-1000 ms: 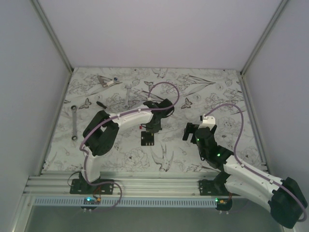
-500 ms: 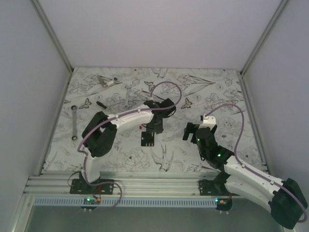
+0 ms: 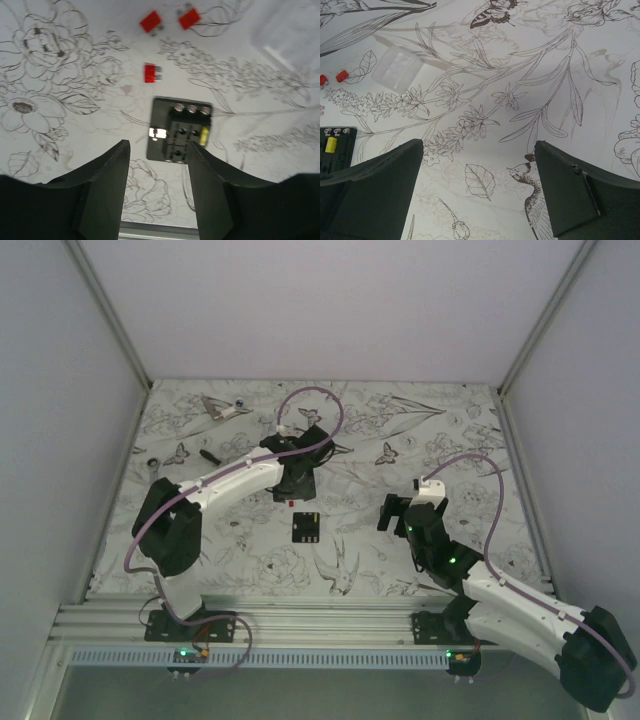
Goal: Snap on the fuse box
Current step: Install the fuse at the fuse box base.
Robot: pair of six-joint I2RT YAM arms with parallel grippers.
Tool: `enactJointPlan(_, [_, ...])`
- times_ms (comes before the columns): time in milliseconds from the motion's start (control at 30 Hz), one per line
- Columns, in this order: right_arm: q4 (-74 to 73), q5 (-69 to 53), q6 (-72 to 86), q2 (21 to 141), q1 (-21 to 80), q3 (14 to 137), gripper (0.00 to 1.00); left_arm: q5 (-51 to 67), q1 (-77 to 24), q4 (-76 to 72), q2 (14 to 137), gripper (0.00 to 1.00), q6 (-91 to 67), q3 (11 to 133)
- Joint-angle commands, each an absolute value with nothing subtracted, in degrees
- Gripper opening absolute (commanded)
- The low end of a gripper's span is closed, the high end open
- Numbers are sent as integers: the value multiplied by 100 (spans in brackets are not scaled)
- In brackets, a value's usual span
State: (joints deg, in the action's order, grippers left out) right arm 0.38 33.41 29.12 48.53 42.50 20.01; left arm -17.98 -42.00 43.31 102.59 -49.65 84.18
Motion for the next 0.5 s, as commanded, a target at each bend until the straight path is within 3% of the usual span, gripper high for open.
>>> enactJointPlan(0, [274, 3264, 2906, 4923, 4219, 2092, 100, -1942, -3979, 4574, 10393, 52, -5054, 8204])
enactJointPlan(467, [385, 3186, 2831, 5105, 4219, 2092, 100, -1207, -3314, 3662, 11171, 41, -5107, 8087])
